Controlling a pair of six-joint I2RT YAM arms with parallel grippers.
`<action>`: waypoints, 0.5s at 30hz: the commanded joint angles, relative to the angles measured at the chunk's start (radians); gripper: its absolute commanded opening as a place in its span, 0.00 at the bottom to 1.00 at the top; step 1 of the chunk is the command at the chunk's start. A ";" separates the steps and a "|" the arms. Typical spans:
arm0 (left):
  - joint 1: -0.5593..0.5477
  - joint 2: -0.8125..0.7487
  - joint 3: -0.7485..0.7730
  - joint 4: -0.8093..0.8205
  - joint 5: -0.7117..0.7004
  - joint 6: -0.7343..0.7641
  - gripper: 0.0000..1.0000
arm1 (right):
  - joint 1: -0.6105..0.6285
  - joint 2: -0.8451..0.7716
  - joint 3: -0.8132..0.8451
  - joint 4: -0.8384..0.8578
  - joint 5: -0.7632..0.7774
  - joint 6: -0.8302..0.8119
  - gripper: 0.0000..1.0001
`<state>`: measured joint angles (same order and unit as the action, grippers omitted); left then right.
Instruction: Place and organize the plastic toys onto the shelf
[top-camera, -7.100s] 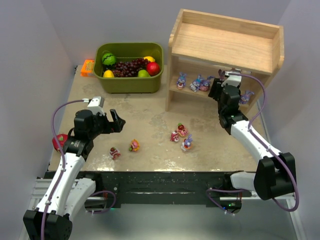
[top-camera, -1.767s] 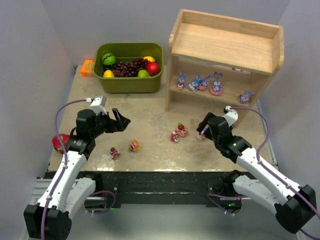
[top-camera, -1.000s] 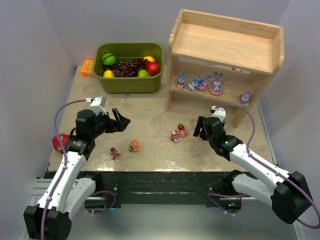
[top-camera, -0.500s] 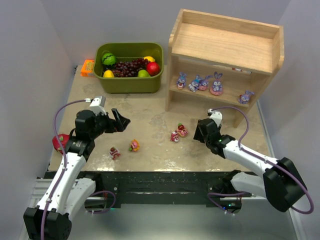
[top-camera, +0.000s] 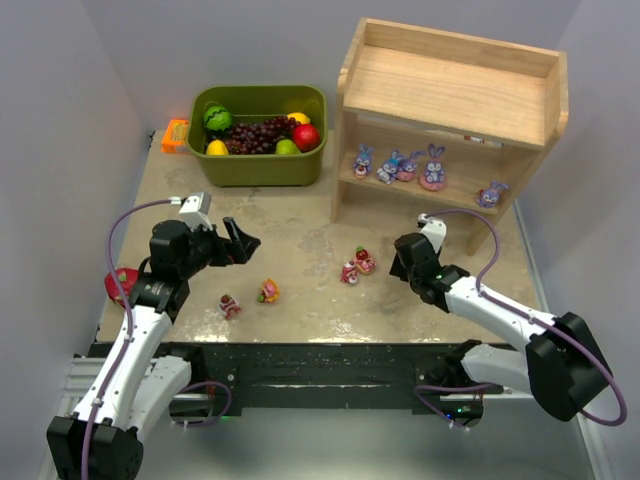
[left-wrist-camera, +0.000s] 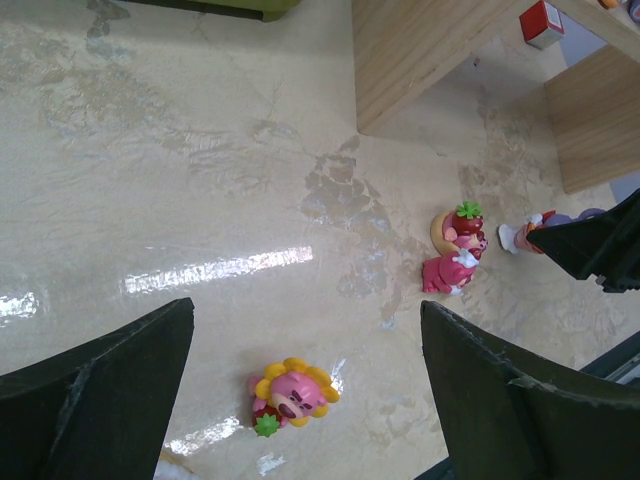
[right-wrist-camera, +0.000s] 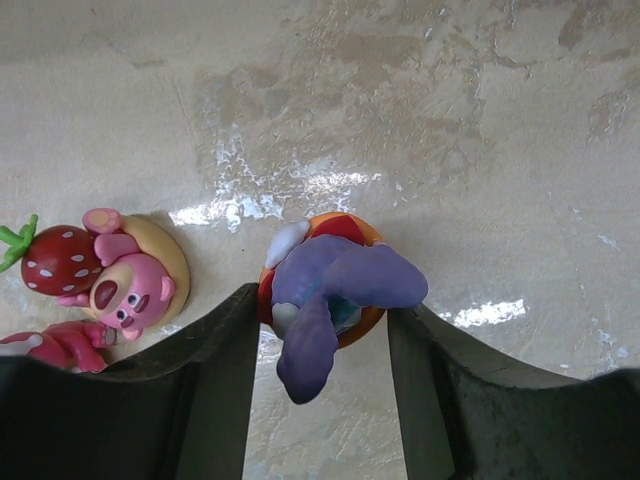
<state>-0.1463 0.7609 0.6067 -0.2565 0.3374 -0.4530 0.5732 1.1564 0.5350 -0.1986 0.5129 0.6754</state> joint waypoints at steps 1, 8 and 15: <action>-0.004 -0.008 -0.002 0.014 0.012 0.010 1.00 | 0.002 -0.021 0.088 -0.018 0.050 0.058 0.00; -0.003 -0.005 -0.004 0.019 0.011 0.005 1.00 | 0.001 -0.034 0.268 -0.261 0.146 0.162 0.00; -0.003 0.000 -0.004 0.019 0.012 0.008 0.99 | 0.001 -0.055 0.520 -0.571 0.258 0.216 0.00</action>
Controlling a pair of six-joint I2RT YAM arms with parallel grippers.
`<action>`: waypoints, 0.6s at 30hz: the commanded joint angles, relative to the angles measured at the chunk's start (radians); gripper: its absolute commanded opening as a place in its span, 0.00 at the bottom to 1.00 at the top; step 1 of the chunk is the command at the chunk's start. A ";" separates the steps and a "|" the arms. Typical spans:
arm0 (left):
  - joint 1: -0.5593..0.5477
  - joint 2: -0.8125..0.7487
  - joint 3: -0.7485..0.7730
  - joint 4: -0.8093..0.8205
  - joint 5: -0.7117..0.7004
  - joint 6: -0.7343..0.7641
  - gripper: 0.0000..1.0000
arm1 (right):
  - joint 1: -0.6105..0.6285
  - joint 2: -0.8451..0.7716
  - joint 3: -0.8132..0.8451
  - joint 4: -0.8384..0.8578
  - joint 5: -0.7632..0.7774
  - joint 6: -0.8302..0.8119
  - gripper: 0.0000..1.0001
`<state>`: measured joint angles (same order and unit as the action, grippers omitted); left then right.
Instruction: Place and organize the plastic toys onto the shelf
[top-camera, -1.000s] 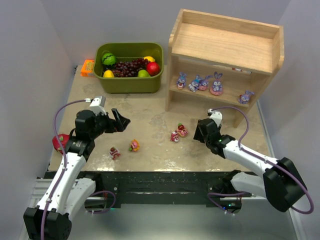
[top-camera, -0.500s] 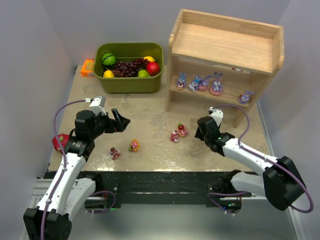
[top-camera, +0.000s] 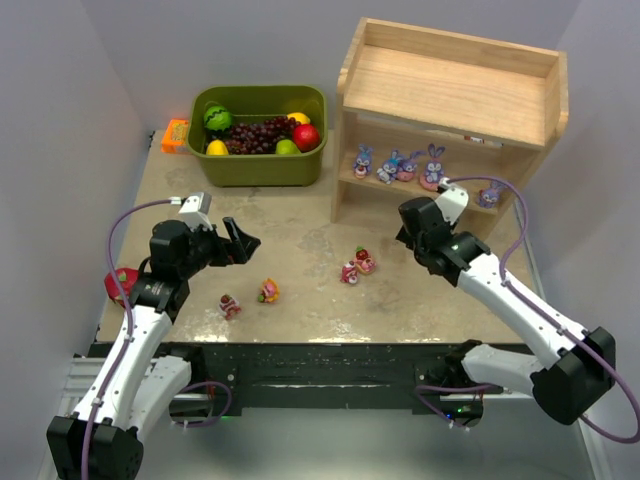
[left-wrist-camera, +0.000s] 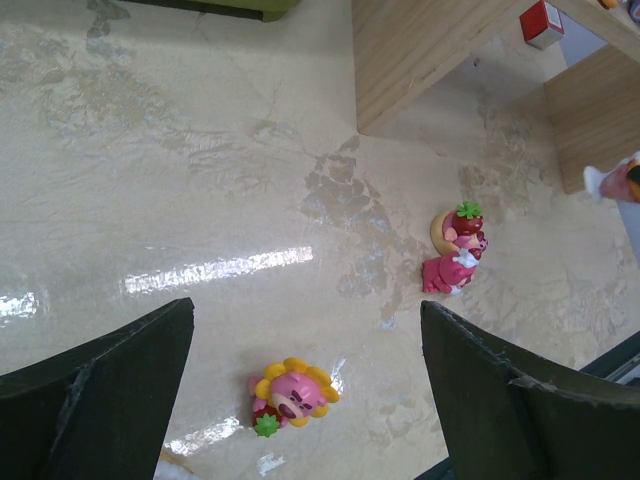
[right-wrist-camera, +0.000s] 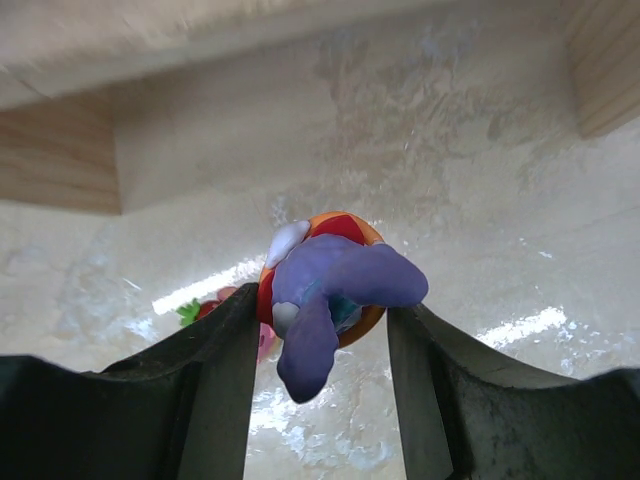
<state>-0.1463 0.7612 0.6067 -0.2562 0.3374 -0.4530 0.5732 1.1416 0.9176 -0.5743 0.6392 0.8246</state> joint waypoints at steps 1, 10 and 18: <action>-0.003 -0.002 -0.004 0.018 0.014 0.010 0.99 | 0.001 -0.045 0.156 -0.212 0.145 0.071 0.00; -0.003 -0.008 -0.004 0.018 0.020 0.011 0.99 | -0.029 -0.022 0.389 -0.375 0.246 0.050 0.00; -0.003 -0.014 -0.007 0.020 0.026 0.010 1.00 | -0.159 0.029 0.521 -0.364 0.215 -0.021 0.00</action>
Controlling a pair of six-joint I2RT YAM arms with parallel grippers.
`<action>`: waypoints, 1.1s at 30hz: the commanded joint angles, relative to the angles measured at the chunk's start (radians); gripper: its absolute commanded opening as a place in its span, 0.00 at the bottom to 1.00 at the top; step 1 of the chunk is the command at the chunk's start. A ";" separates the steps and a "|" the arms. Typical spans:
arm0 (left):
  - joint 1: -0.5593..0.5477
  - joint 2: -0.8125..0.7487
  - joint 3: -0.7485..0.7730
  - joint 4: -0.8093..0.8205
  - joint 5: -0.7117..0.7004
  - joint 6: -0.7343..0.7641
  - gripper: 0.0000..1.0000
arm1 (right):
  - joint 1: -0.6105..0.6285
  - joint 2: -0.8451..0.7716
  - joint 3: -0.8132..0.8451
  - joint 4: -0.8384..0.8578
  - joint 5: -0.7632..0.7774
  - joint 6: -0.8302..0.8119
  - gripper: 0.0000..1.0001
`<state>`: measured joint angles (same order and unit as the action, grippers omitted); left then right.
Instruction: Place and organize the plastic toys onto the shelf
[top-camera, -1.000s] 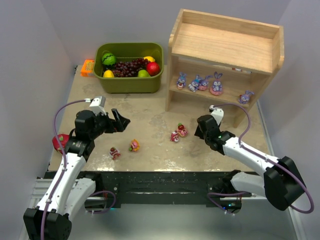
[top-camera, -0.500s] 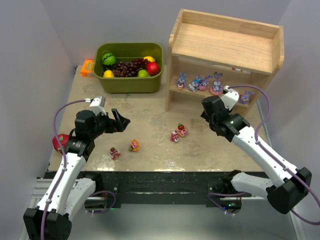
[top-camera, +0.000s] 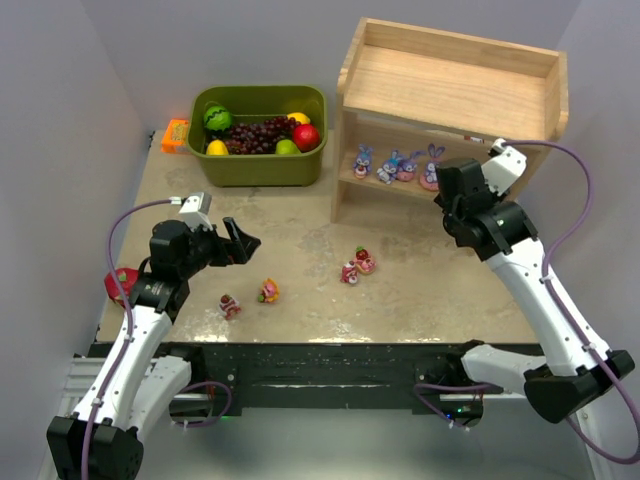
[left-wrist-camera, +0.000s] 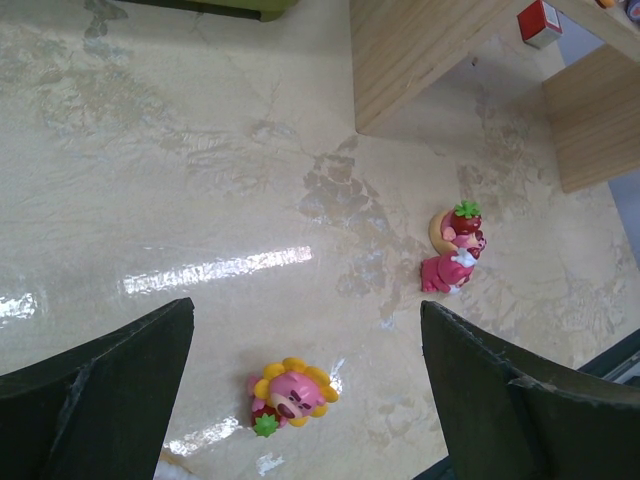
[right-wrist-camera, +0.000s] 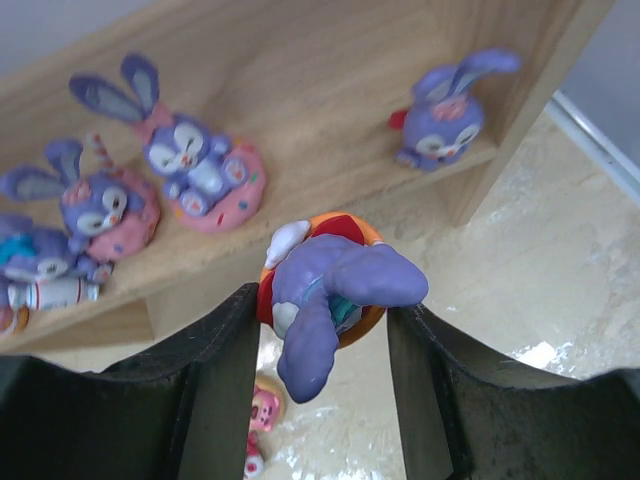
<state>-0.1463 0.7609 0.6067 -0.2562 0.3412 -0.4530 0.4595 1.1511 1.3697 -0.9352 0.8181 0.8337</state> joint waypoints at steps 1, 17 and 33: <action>-0.003 -0.014 -0.007 0.018 0.022 0.010 0.99 | -0.050 0.033 0.075 -0.002 0.039 -0.028 0.00; -0.003 -0.023 -0.005 0.009 0.016 0.016 1.00 | -0.085 0.171 0.143 0.021 0.076 -0.027 0.00; -0.001 -0.018 -0.004 0.000 0.007 0.020 1.00 | -0.110 0.173 0.065 0.110 0.093 0.045 0.00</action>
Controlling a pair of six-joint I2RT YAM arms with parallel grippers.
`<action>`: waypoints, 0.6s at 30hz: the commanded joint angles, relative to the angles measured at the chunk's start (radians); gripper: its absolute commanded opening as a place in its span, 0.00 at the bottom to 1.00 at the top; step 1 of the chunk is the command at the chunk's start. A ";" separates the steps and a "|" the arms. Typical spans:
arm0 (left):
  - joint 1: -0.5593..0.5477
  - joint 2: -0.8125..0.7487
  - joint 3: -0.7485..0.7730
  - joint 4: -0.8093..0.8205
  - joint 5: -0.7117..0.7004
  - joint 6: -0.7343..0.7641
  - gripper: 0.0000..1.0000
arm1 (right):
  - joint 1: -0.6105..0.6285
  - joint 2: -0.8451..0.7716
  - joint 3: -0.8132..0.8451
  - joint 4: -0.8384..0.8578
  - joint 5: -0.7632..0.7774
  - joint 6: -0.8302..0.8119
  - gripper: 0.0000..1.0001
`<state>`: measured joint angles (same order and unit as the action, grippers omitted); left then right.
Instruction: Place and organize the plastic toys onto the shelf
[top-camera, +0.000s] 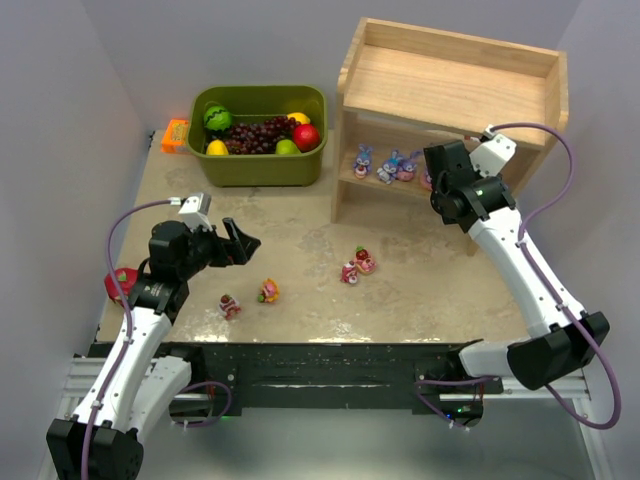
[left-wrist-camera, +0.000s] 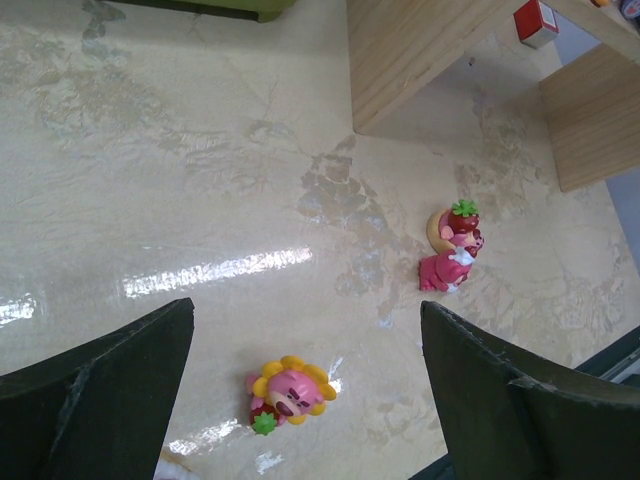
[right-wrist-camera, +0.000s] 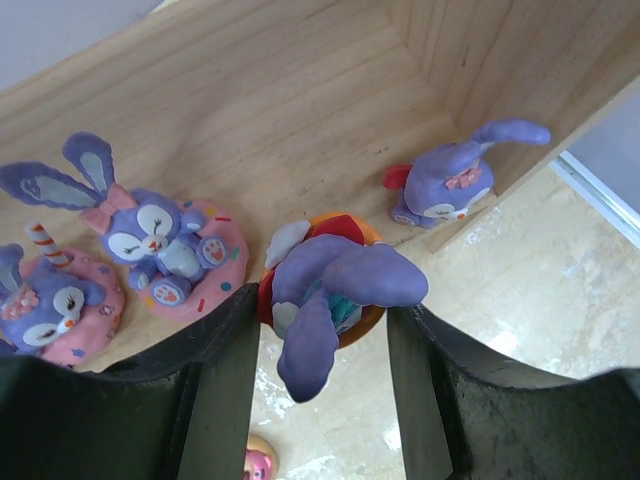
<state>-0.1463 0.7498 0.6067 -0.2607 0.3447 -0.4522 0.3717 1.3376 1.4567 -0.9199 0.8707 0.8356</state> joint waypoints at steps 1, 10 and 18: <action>-0.002 -0.006 -0.004 0.003 0.004 0.021 1.00 | -0.020 -0.018 -0.030 0.099 0.042 0.051 0.00; -0.003 -0.004 -0.004 0.000 -0.004 0.021 0.99 | -0.027 -0.040 -0.090 0.151 0.045 0.092 0.00; -0.003 -0.004 -0.002 -0.005 -0.006 0.023 0.99 | -0.027 -0.028 -0.114 0.170 0.063 0.118 0.01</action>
<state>-0.1463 0.7498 0.6067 -0.2714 0.3435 -0.4507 0.3546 1.3151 1.3514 -0.7925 0.8814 0.9054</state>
